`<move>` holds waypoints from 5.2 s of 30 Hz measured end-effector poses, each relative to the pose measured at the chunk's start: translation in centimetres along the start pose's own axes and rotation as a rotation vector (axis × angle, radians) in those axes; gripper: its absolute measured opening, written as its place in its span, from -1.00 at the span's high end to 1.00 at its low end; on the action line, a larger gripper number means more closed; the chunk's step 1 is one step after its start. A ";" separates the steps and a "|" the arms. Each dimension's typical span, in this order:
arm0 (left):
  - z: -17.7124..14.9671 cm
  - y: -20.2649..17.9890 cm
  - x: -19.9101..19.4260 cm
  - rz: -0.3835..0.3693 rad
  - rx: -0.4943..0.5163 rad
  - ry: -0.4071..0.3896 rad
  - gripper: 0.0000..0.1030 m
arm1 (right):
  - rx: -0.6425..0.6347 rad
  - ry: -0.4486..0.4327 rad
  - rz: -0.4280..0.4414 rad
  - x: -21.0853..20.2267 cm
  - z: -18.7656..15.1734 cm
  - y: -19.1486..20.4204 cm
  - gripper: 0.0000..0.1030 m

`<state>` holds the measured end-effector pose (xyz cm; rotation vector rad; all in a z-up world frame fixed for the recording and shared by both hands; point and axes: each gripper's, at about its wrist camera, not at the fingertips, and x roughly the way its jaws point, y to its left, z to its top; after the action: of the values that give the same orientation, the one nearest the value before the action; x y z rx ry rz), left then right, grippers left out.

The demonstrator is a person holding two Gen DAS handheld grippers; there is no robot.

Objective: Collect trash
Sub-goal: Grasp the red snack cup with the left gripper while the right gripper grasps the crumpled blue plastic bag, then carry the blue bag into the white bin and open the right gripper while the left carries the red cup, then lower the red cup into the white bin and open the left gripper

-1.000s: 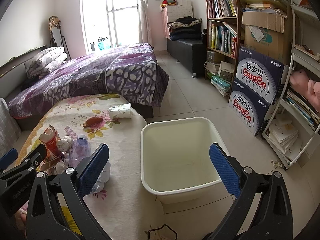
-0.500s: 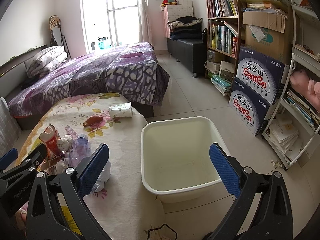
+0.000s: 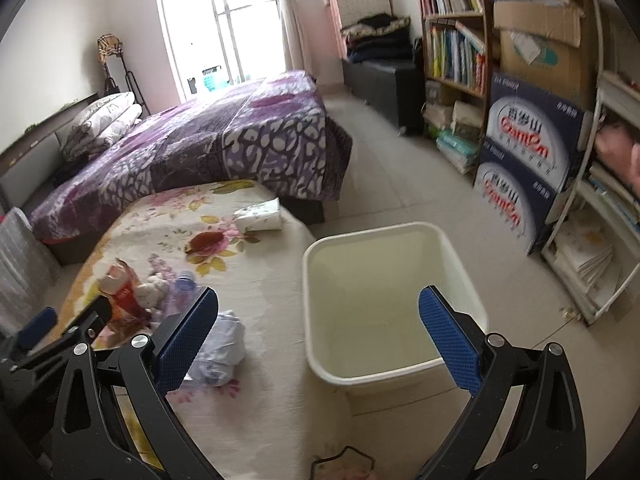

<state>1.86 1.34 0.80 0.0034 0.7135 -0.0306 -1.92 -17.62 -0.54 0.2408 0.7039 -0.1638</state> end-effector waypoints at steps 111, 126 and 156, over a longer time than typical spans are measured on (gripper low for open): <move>5.8 -7.8 8.0 -0.277 -0.015 0.067 0.73 | 0.135 -0.058 -0.277 6.0 5.0 -7.7 -0.56; 4.0 -18.8 8.5 -0.436 0.088 0.168 0.73 | 0.439 -0.147 -0.297 1.2 6.8 -17.6 -0.85; 4.4 -10.0 7.3 -0.073 0.068 0.068 -0.53 | 0.171 -0.081 -0.258 4.6 5.1 -7.8 -0.86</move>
<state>9.97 -8.88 -0.54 0.0433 0.7804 -0.1249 2.87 -26.84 -1.07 0.3047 0.6391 -0.4784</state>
